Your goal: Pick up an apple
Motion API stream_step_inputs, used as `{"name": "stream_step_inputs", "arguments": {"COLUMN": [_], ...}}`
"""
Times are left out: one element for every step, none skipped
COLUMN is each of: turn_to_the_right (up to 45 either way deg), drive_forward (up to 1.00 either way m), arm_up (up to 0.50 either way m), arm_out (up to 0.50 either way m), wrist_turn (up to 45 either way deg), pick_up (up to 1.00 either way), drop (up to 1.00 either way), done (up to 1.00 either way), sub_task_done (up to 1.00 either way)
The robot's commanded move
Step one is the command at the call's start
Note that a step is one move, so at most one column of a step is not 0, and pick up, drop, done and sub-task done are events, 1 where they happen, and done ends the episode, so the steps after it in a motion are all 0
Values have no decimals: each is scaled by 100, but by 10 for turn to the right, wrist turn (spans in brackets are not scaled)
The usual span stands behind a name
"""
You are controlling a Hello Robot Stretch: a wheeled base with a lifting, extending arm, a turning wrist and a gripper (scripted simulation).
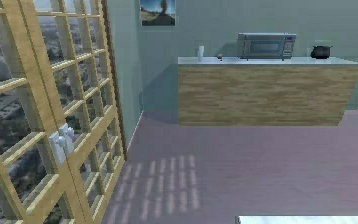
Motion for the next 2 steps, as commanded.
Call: {"name": "stream_step_inputs", "arguments": {"turn_to_the_right": [0,0], "drive_forward": [0,0], "arm_up": [50,28], "arm_out": [0,0], "wrist_turn": [0,0], "pick_up": [0,0], "drop": [0,0], "done": [0,0], "sub_task_done": [0,0]}}
